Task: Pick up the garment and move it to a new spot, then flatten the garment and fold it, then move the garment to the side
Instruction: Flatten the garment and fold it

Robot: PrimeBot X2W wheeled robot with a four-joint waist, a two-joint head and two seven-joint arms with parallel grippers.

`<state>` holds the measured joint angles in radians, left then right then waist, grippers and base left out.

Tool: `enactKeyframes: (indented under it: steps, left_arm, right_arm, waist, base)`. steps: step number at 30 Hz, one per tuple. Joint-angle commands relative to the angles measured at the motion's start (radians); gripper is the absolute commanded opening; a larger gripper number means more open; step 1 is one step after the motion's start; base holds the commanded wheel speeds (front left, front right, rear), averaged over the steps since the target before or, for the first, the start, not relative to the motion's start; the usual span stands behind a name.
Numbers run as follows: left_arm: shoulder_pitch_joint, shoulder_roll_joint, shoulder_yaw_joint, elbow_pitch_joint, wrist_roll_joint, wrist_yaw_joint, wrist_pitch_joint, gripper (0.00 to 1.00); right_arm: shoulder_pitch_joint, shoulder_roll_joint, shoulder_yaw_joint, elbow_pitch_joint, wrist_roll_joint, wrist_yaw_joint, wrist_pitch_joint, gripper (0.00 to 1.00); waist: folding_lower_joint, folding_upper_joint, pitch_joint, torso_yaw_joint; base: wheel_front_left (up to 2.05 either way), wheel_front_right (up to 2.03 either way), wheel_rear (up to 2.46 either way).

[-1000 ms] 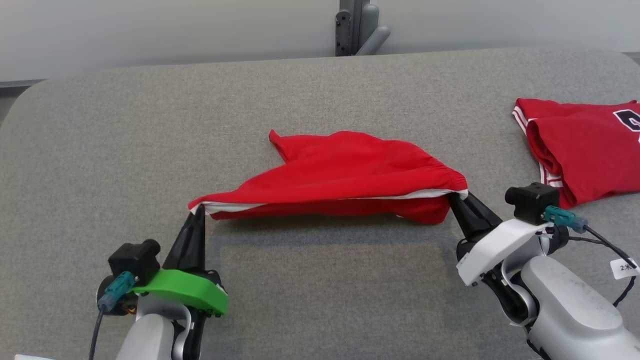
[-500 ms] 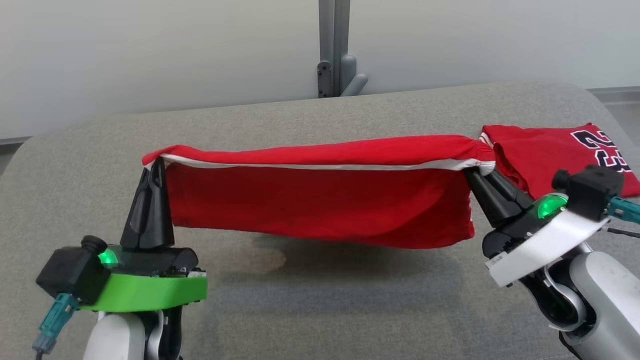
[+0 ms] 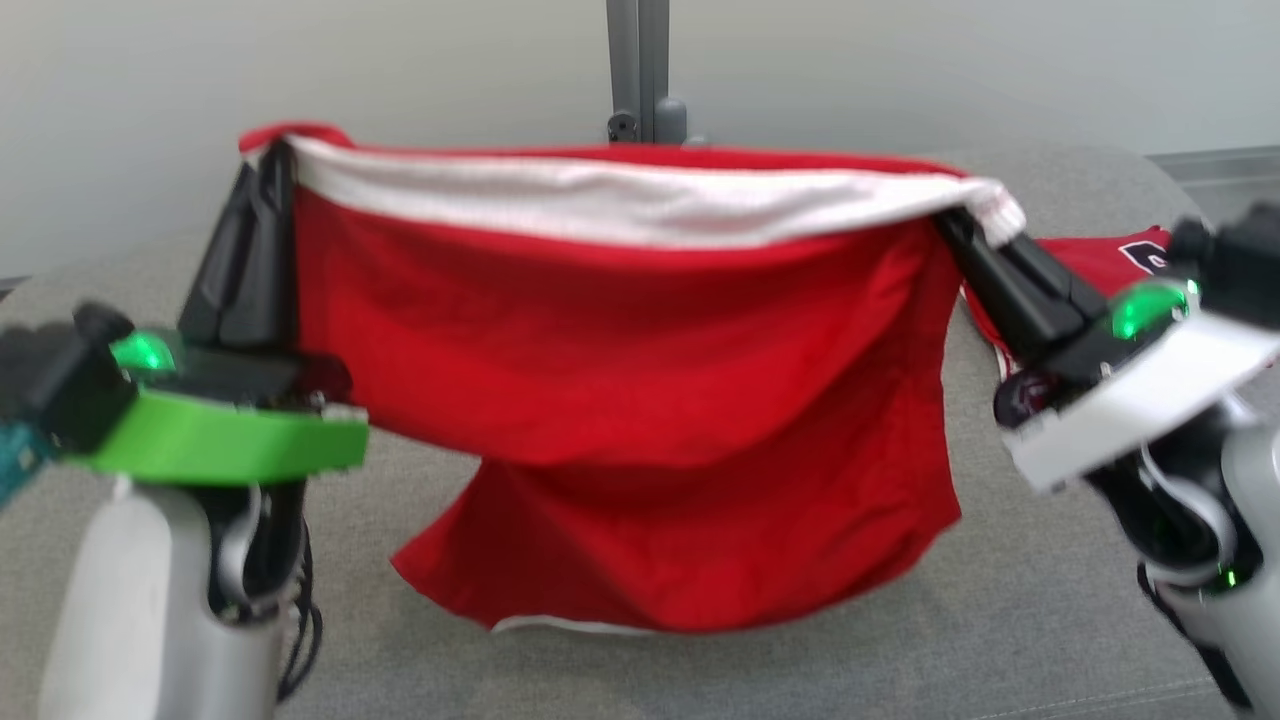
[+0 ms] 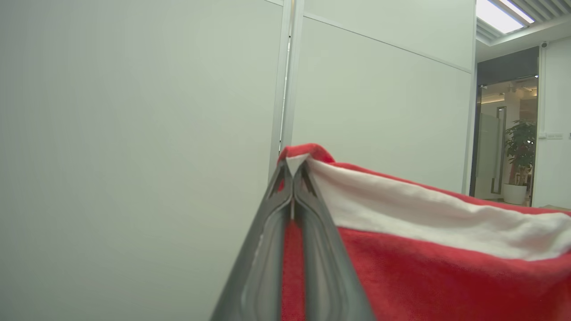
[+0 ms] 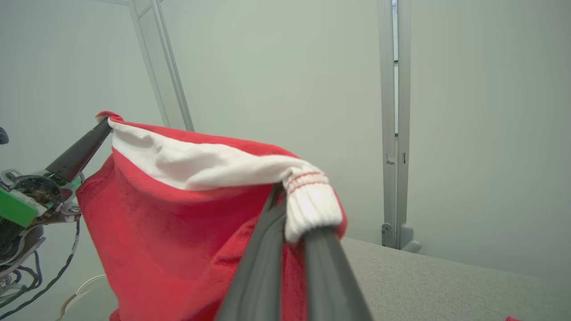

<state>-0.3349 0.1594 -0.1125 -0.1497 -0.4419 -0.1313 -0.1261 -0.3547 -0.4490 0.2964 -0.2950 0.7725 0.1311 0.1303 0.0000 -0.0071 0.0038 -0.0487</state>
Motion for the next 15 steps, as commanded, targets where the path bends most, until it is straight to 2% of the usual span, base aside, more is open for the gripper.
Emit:
enactKeyframes:
  steps: [1, 5, 8, 11, 15]
  left_arm:
    - [-0.083, 0.022, -0.003, 0.045, -0.03, 0.002, 0.024, 0.0]
    - [-0.278, 0.065, -0.016, 0.194, -0.058, 0.002, 0.064, 0.0]
    - [-0.452, 0.084, -0.022, 0.329, -0.075, 0.002, 0.075, 0.0]
    - [-0.616, 0.093, -0.024, 0.467, -0.066, 0.002, 0.049, 0.0]
    - [-0.796, 0.073, -0.022, 0.612, -0.048, 0.002, -0.053, 0.0]
  right_arm:
    - [-0.09, 0.006, 0.014, 0.052, -0.008, -0.001, 0.029, 0.0]
    - [-0.315, 0.04, 0.083, 0.217, -0.035, -0.001, 0.053, 0.0]
    - [-0.513, 0.087, 0.138, 0.383, -0.073, -0.001, 0.019, 0.0]
    - [-0.692, 0.137, 0.192, 0.572, -0.138, -0.001, -0.063, 0.0]
    - [-0.878, 0.202, 0.244, 0.813, -0.226, -0.001, -0.222, 0.0]
  waist:
    - [0.0, 0.0071, 0.052, 0.01]
    - [0.0, 0.0071, 0.131, 0.029]
    - [0.0, 0.0071, 0.201, 0.042]
    - [0.0, 0.0071, 0.265, 0.057]
    - [0.0, 0.0071, 0.342, 0.086]
  base:
    - [0.0, 0.0, 0.0]
    - [0.0, 0.0, 0.0]
    - [0.0, 0.0, 0.0]
    - [0.0, 0.0, 0.0]
    - [0.0, 0.0, 0.0]
